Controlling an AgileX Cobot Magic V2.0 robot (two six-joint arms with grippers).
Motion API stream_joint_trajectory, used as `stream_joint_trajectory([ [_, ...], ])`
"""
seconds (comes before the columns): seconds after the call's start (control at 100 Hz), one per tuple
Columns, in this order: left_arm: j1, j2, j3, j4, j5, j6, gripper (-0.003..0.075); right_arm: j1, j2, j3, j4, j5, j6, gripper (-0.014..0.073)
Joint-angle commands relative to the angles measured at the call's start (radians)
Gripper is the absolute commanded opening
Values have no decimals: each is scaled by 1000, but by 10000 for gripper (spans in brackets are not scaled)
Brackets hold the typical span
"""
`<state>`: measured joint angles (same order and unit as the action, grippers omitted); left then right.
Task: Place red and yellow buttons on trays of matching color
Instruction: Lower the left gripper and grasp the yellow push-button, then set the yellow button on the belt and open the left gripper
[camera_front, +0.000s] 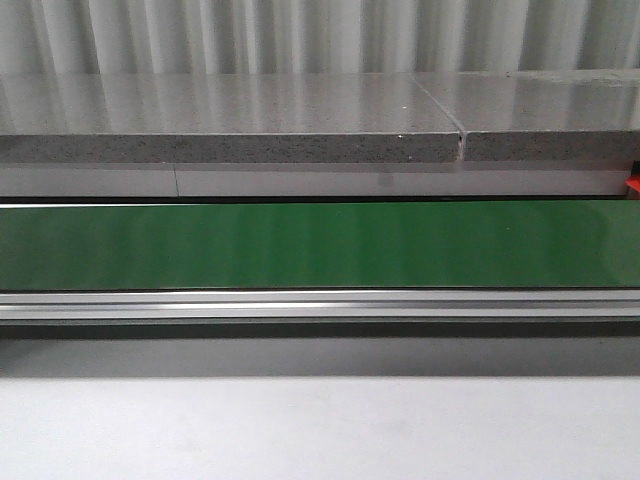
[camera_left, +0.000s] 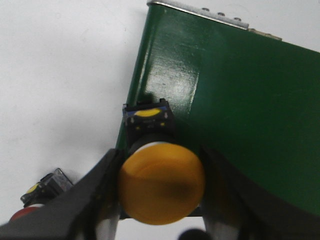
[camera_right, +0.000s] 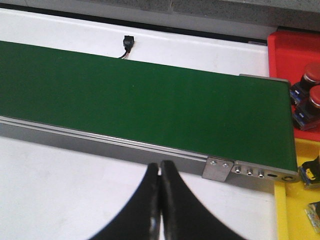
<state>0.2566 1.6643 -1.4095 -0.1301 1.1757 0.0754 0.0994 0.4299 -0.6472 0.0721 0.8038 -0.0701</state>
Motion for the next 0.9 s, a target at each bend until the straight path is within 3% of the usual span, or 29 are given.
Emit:
stream_joint_trajectory([
  [0.0, -13, -50, -9, -34, -43, 16, 123, 3, 4, -25, 6, -63, -6, -69],
  [0.32, -27, -5, -4, -34, -43, 16, 132, 3, 4, -25, 6, -63, -6, -69],
  [0.41, -27, 5, -4, -38, -43, 16, 206, 3, 4, -25, 6, -63, -6, -69],
  [0.58, -27, 7, -4, -56, -54, 16, 468, 3, 4, -25, 6, -63, -6, -69],
  [0.63, -27, 7, -4, -56, -78, 16, 511, 3, 4, -25, 6, -63, -6, -69],
  [0.89, -56, -34, -4, -57, -162, 35, 513, 3, 4, -25, 8, -64, -6, -69],
])
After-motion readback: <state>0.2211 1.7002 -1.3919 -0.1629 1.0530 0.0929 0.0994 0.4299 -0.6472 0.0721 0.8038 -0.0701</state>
